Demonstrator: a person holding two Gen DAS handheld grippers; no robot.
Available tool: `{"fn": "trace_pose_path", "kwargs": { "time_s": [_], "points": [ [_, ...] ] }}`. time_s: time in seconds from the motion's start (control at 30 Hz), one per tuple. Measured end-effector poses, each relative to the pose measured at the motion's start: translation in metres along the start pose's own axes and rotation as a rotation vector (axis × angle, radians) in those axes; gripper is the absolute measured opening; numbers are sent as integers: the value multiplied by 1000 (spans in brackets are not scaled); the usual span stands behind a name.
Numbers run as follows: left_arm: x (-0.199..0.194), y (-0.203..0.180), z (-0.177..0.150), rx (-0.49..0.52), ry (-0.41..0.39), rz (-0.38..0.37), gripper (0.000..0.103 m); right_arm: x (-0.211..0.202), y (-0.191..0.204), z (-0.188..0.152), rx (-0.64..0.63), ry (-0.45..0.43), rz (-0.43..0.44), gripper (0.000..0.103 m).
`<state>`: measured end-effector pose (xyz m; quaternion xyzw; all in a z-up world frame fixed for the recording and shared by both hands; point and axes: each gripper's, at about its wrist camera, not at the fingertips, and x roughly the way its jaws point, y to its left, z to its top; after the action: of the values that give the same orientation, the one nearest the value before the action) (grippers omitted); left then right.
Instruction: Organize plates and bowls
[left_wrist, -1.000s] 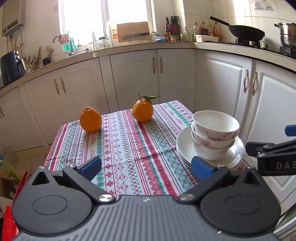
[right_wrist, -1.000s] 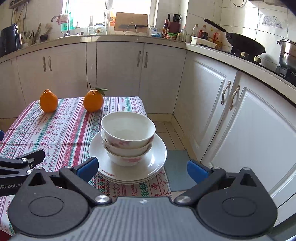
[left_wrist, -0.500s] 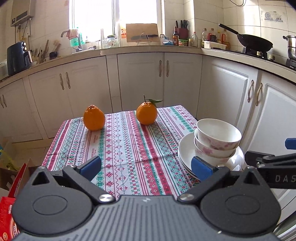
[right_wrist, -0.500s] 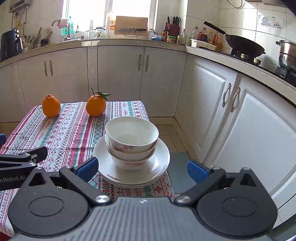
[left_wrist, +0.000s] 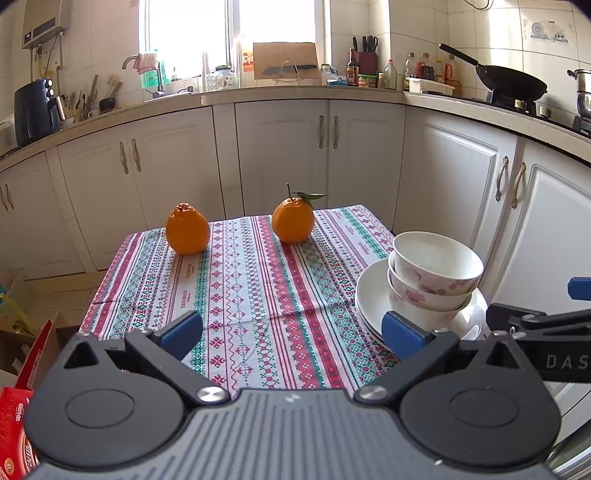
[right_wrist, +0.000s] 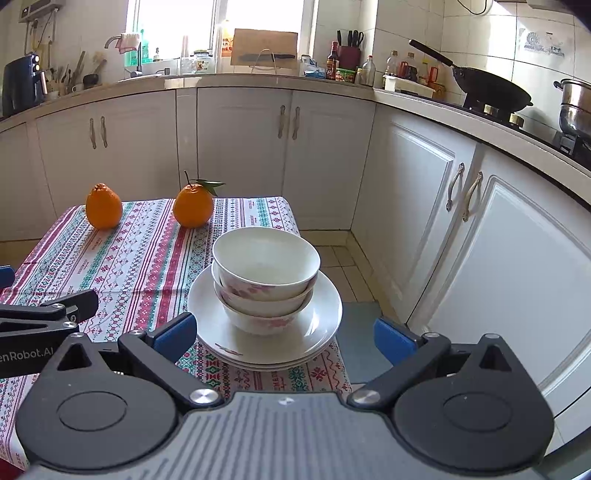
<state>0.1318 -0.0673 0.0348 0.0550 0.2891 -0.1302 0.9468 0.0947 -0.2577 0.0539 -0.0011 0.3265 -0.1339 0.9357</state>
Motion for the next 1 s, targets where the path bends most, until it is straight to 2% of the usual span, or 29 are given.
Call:
{"fn": "trace_pose_path", "kwargs": {
  "time_s": [1.0],
  "points": [
    [3,-1,-1,-9,21,9,102,3,4,-1,-14,13,17,103]
  ]
}}
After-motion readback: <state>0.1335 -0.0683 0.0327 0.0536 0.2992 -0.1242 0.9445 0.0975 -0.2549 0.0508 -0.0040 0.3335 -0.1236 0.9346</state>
